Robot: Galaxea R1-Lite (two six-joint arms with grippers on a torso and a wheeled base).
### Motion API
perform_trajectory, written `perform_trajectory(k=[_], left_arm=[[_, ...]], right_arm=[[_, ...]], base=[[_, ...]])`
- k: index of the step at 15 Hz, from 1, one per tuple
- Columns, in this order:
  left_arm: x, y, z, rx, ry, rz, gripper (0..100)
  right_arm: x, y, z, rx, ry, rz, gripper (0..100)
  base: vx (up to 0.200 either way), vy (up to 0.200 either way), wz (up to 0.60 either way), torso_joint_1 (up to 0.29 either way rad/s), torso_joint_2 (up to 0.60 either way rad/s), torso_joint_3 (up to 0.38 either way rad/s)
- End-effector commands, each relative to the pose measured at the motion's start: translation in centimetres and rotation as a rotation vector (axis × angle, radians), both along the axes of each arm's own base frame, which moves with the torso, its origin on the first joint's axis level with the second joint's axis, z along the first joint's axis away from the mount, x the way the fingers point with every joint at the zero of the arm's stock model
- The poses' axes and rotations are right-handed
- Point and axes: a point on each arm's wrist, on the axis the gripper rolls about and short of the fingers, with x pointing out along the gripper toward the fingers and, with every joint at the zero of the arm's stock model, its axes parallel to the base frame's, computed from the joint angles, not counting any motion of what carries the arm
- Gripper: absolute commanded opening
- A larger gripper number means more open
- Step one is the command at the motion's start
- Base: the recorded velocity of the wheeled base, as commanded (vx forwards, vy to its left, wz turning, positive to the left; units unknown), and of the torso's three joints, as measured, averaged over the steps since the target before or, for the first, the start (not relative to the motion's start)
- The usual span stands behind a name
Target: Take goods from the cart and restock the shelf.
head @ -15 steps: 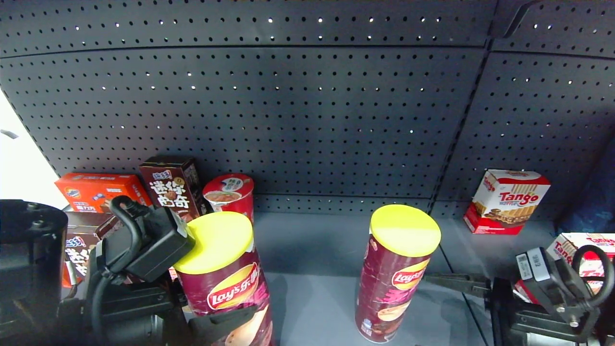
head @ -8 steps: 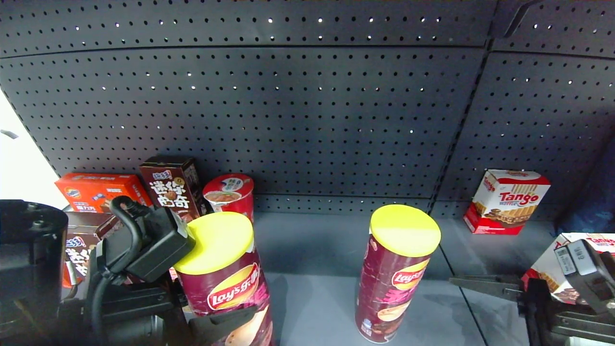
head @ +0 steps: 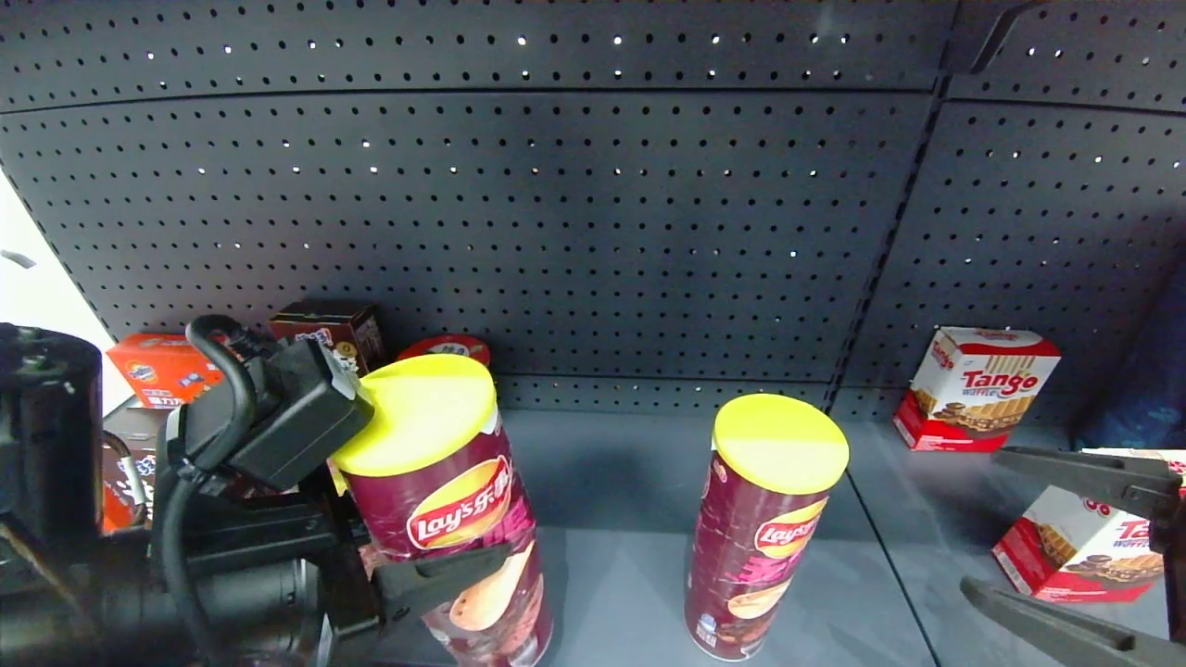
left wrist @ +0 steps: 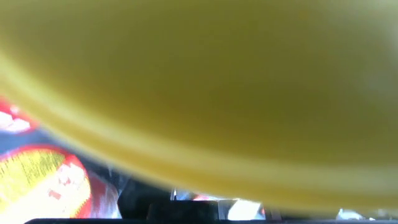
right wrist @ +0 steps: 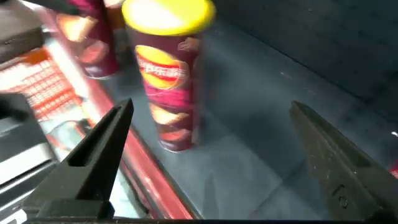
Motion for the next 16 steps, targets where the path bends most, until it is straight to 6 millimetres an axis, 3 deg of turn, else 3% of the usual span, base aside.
perform_trajectory(k=[1,5,8,16], left_arm=[[1.0,-0.8,0.4,0.0,-0.002,-0.005,0],[3.3,-1.9,1.1,-0.003,-0.007,0.026,0],[8.0,-2.6,0.0,0.064,-0.114,0.137,0],[14.7,-6.6,-1.1,-0.085,-0.174,-0.094,0]], right_arm=[[-0.2,-0.1,0.6,0.015,-0.022,-0.007,100],[-0.5,-0.5,0.7,0.048,-0.006,-0.026,100],[-0.6,-0.6,0.6,0.049,-0.004,-0.03,100],[-0.9,-0.8,-0.4,0.048,0.028,-0.031,100]], base=[[0.0,0.0,0.0,0.0,0.0,0.0],[0.0,0.0,0.0,0.0,0.0,0.0],[0.0,0.0,0.0,0.0,0.0,0.0],[0.0,0.0,0.0,0.0,0.0,0.0]])
